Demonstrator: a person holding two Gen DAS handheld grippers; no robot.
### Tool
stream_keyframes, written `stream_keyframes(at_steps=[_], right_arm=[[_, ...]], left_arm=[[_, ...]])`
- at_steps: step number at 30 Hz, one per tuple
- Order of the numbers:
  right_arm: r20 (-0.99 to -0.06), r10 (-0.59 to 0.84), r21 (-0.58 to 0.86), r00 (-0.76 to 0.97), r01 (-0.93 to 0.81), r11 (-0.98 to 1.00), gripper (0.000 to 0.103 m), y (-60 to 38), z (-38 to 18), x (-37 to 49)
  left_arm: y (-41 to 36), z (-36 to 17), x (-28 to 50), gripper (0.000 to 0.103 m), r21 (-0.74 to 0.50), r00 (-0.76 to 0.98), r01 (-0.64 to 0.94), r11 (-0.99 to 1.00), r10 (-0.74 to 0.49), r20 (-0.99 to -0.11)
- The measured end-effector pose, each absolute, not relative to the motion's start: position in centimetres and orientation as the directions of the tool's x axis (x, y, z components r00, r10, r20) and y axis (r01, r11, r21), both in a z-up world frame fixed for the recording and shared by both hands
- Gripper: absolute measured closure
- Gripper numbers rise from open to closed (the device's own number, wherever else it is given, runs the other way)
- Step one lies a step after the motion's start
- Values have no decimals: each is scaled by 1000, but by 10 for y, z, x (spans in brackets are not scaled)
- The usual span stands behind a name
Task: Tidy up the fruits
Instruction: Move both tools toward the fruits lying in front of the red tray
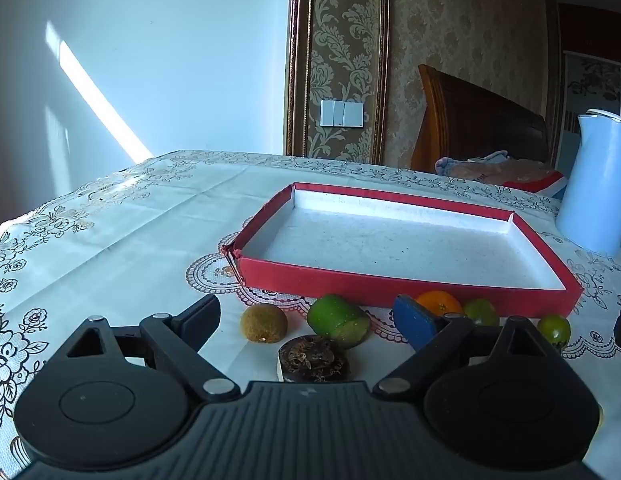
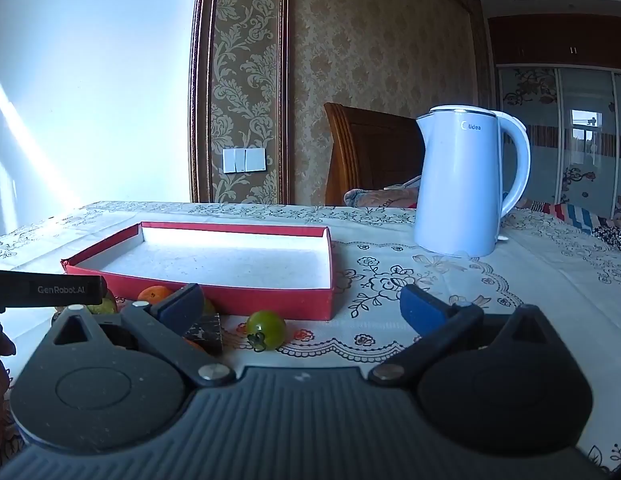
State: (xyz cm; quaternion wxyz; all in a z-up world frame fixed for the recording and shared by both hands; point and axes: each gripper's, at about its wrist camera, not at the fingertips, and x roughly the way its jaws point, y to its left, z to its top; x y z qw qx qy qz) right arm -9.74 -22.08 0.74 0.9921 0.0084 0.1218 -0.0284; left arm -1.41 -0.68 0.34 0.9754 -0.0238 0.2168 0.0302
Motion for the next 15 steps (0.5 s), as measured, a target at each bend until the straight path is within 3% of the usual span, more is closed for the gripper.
stream_keyframes(at_steps=[6, 15], right_arm=[[-257, -47, 27, 965, 55, 998, 0, -224, 8, -94], [-359, 23, 100, 933, 14, 995, 0, -236, 3, -83]], left_arm=[[-6, 3, -13, 9, -41, 897, -73, 997, 48, -440], [23, -1, -20, 9, -181, 873, -83, 980, -16, -487]])
